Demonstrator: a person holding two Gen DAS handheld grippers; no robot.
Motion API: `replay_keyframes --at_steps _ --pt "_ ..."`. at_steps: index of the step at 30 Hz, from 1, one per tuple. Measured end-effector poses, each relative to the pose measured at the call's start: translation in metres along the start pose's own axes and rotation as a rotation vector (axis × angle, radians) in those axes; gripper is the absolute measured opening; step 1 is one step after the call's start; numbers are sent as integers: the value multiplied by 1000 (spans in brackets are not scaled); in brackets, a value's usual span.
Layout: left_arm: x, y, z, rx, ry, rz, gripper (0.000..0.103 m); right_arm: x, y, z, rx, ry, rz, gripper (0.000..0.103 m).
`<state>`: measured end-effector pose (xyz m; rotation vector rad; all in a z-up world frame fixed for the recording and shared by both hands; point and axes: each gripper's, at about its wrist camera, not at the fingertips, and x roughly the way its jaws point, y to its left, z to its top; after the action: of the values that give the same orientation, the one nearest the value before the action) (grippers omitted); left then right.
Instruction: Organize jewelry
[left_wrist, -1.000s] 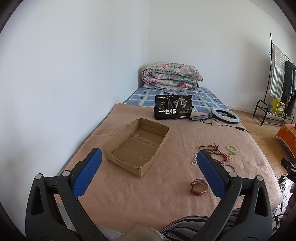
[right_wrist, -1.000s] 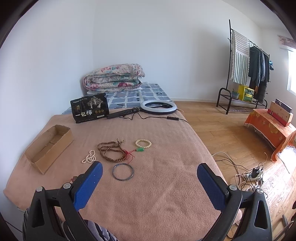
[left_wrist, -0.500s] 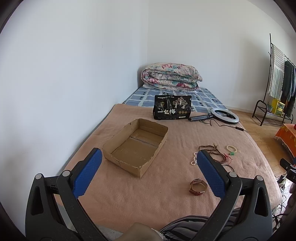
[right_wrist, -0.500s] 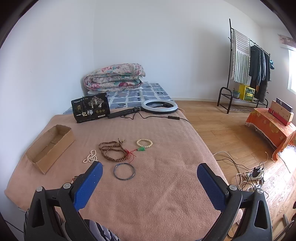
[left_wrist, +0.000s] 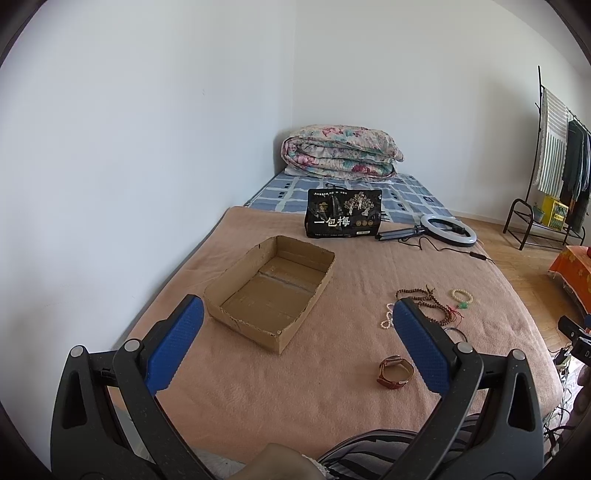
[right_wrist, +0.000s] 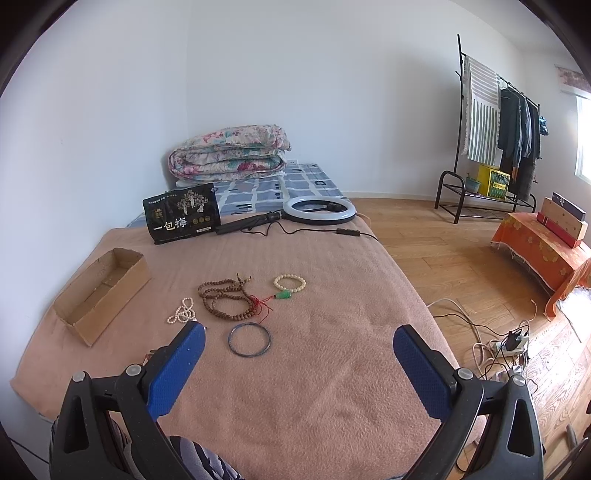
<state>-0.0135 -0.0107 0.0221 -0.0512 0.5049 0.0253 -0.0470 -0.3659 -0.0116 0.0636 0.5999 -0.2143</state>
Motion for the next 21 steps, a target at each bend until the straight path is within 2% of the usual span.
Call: replay_keyframes --at_steps 15,21 --pt "3 -7 -5 10 11 -2 103 5 -2 -1 1 11 0 103" --pt "23 -6 -7 18 45 -23 103 14 -2 0 -5 27 1 103"
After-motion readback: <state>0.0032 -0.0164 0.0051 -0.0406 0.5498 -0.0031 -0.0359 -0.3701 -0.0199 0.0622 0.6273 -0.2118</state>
